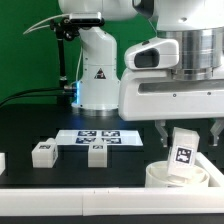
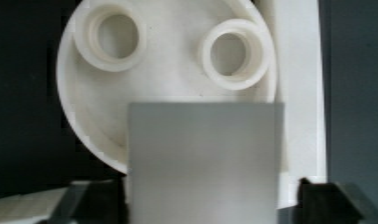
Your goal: Assemble stool
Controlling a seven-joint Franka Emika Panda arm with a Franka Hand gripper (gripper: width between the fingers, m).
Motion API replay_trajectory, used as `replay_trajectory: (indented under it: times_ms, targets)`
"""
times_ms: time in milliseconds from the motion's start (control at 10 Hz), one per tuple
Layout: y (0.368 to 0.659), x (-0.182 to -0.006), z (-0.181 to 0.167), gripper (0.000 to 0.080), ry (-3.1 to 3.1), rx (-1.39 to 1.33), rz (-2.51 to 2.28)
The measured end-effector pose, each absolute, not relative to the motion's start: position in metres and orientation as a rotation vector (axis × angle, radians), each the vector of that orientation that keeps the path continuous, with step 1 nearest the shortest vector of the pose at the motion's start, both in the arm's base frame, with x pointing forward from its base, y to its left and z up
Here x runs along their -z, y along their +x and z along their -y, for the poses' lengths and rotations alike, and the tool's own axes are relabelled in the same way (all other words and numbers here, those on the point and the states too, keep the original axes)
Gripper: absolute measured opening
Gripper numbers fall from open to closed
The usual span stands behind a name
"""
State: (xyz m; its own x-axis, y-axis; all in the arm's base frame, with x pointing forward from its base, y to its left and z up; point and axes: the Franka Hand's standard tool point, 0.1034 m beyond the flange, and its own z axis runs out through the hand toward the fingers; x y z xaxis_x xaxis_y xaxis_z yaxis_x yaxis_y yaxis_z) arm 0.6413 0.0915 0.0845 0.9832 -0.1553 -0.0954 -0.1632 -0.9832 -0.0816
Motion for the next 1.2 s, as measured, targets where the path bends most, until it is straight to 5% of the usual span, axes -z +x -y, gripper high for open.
replay_trajectory:
  times_ms: [100,200,600,1200]
  targets:
    - [0.644,-0.088,-0.091,0.0429,-3.04,-0.125,-0.246]
    - [0.644,-0.088,-0.091,0.0337,-3.04,-0.126,-0.245]
    - [0.647,-0.088,-0.09,0.0337,-3.035,-0.101,-0.287]
    - [0.647,-0.087,-0.102,0.0338,-2.746,-0.08,-1.279]
